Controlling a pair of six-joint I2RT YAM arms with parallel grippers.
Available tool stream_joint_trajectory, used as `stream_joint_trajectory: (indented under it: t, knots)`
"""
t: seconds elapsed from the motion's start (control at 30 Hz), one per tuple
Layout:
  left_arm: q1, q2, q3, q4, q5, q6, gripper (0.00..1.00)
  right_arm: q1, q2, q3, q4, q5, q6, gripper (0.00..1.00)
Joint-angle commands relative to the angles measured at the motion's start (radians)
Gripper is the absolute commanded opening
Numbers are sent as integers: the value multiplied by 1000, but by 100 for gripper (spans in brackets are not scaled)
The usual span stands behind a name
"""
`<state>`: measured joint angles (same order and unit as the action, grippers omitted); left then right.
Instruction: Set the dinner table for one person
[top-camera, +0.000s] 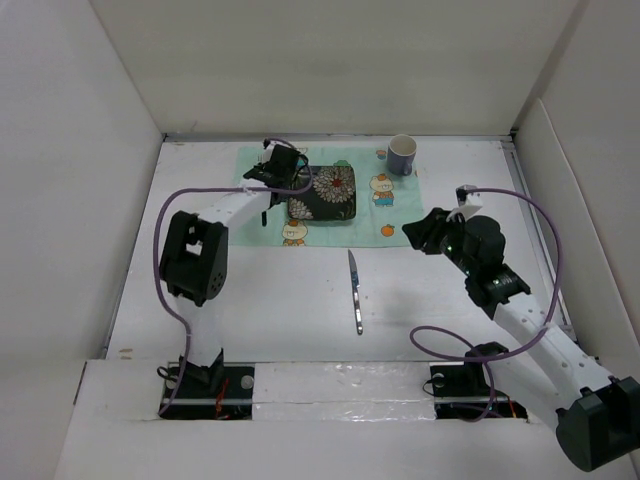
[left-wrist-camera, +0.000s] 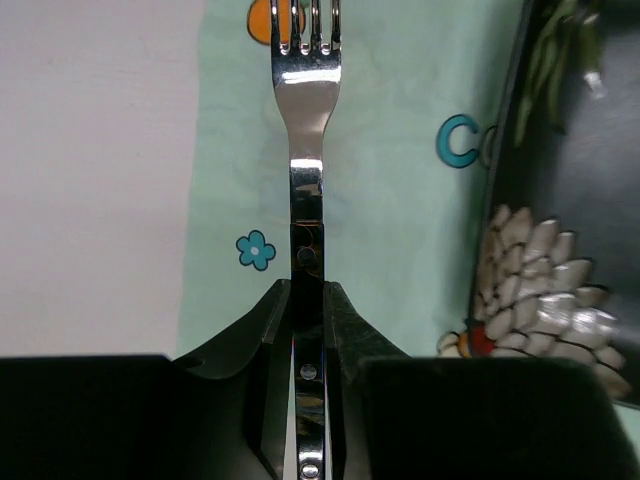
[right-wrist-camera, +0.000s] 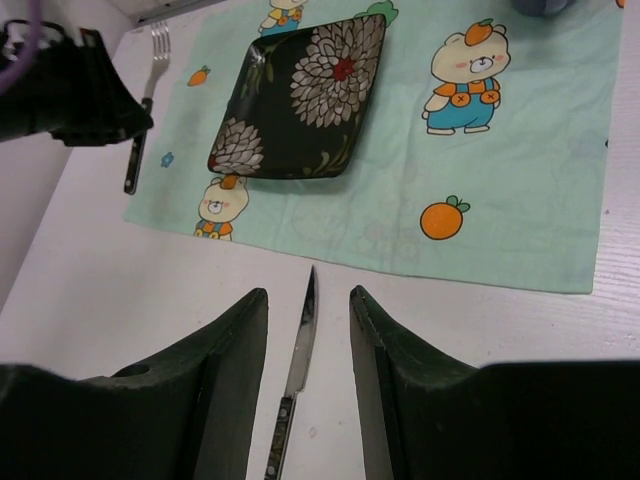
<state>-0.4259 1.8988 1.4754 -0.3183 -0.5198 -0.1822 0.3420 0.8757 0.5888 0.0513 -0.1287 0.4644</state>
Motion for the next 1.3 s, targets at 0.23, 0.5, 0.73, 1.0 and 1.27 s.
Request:
stream_joint_trajectory:
  t: [0.23,0.5,0.73,1.0,1.27]
  knots:
    - [95,85,92,114,82,136,0,28,12,-1,39,-2,-3,44]
    - [95,177,120,156,121,141,0,46,46,5,44,31,-6,44]
    - [105,232,145,159,150,147,0,55,63,9,42,46,-10,44]
    - [115,281,161,153,156,139,0,55,86,14,45,47,-12,44]
    - [115,302,158,140,104,138,14,65,92,16,44,57,-12,46]
